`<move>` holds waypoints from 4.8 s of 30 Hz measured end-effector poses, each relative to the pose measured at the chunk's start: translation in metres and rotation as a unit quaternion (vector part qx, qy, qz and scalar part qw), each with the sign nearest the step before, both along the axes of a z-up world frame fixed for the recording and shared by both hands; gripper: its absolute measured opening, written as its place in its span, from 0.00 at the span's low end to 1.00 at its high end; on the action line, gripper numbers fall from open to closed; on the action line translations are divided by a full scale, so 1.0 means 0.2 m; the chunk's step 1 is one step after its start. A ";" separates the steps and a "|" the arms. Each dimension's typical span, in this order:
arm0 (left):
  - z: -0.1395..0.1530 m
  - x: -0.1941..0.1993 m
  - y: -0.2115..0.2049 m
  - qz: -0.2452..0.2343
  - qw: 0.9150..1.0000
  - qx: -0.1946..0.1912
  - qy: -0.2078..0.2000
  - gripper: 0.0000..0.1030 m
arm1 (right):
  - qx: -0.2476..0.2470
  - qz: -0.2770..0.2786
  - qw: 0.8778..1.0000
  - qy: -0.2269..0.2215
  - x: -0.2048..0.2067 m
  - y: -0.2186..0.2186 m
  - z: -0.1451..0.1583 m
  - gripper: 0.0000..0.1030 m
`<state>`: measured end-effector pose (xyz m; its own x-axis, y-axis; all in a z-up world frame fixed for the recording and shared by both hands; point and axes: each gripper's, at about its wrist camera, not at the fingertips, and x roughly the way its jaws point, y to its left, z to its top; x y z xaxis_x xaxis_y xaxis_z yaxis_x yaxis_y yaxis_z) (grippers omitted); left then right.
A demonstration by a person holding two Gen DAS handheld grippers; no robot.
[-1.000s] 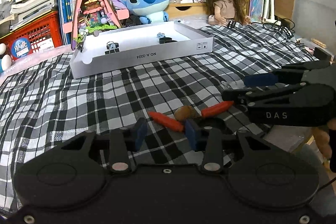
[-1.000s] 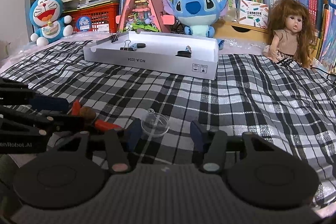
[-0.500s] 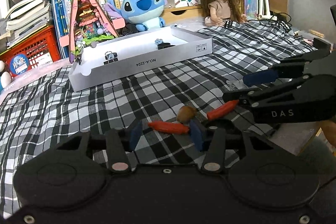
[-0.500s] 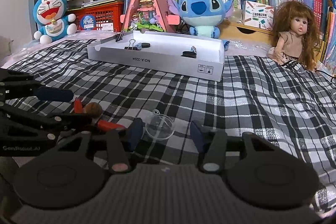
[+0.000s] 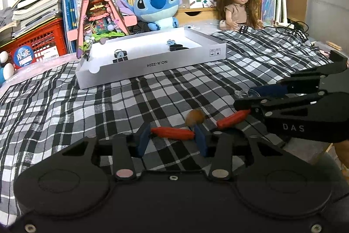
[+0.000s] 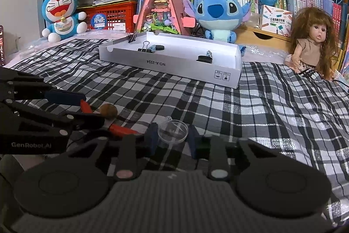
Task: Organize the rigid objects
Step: 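Grasp the orange stick with the left tool while the right tool grasps the clear plastic lid, then carry the orange stick and clear lid with both tools over the white box, then open the left tool to drop the orange stick while the right tool releases the lid, then lift both tools out of the box and move back over the cloth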
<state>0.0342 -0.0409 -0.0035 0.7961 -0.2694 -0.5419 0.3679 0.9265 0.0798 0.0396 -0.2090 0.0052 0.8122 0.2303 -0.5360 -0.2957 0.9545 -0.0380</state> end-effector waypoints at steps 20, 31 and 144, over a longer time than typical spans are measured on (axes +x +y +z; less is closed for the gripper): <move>0.16 0.18 0.10 0.052 0.998 -0.046 0.009 0.40 | 0.025 -0.033 0.999 0.004 0.09 -0.03 0.12 0.32; 0.29 0.40 0.09 0.074 0.995 -0.060 0.001 0.40 | 0.040 -0.050 0.998 0.004 0.27 -0.04 0.25 0.32; 0.33 0.71 0.12 0.109 0.991 -0.066 0.045 0.67 | 0.079 -0.064 0.990 0.102 0.72 -0.03 0.33 0.84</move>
<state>0.1758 -0.0174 0.0625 0.7937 -0.1685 -0.5845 0.1571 0.9851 -0.0705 0.1840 -0.2144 0.0720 0.7183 0.2268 -0.6578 -0.1589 0.9739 0.1623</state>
